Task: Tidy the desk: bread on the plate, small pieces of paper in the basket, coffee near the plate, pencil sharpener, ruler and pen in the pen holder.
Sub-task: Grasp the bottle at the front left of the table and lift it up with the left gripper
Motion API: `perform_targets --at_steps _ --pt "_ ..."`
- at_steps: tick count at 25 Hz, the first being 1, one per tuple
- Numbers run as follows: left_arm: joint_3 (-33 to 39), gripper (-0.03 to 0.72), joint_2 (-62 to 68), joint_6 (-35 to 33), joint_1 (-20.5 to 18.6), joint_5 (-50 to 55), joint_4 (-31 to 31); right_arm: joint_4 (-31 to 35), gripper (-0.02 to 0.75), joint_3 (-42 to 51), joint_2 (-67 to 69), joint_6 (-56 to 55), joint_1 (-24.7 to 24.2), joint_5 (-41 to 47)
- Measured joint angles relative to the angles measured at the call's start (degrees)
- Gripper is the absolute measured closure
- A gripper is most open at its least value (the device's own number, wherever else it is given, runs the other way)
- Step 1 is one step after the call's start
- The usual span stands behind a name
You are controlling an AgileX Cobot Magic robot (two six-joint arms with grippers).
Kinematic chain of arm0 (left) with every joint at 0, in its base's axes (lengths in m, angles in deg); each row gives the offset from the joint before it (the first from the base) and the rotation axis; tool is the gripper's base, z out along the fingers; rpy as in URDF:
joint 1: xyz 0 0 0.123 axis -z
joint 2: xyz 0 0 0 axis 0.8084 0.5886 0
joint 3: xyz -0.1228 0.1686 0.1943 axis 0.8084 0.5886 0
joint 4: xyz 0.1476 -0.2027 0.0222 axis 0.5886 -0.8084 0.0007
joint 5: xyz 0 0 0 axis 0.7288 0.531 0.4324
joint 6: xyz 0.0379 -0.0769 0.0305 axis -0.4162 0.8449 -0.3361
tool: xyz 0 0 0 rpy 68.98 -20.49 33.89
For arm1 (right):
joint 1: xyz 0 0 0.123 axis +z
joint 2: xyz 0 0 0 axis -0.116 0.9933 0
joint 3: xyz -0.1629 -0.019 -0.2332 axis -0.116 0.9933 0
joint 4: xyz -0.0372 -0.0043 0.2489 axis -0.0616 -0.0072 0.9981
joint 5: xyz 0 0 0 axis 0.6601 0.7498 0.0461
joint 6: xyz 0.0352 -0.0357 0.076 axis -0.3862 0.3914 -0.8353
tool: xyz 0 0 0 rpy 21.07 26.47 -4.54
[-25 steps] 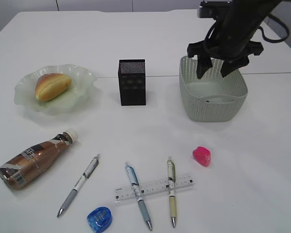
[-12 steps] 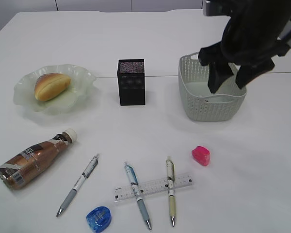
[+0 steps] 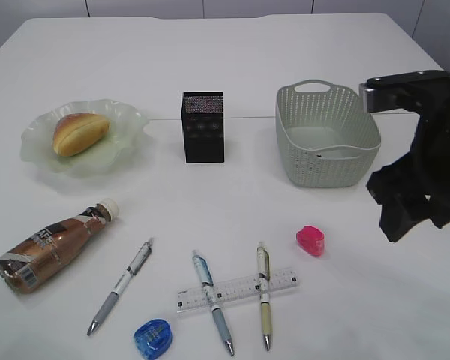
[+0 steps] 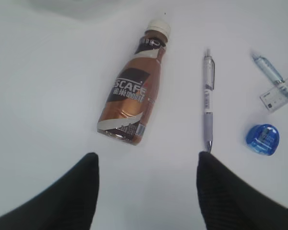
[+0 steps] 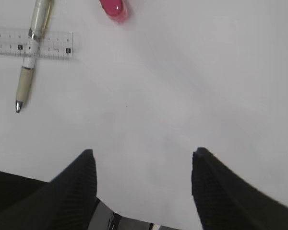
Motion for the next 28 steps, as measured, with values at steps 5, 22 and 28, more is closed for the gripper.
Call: perform_targets --at_steps 5,22,28 --pt "-2.35 0.195 7.48 -3.33 0.0 0.29 0.11 0.1 0.279 2.9 -3.82 0.33 0.0 0.0" --pt "-14.97 0.132 32.07 -6.98 8.56 -1.12 12.47 0.11 0.279 2.89 -4.43 0.68 0.0 -1.95" --pt "-14.97 0.095 36.32 -7.44 11.16 -6.49 13.07 0.11 0.279 2.89 -4.43 0.79 0.0 -2.88"
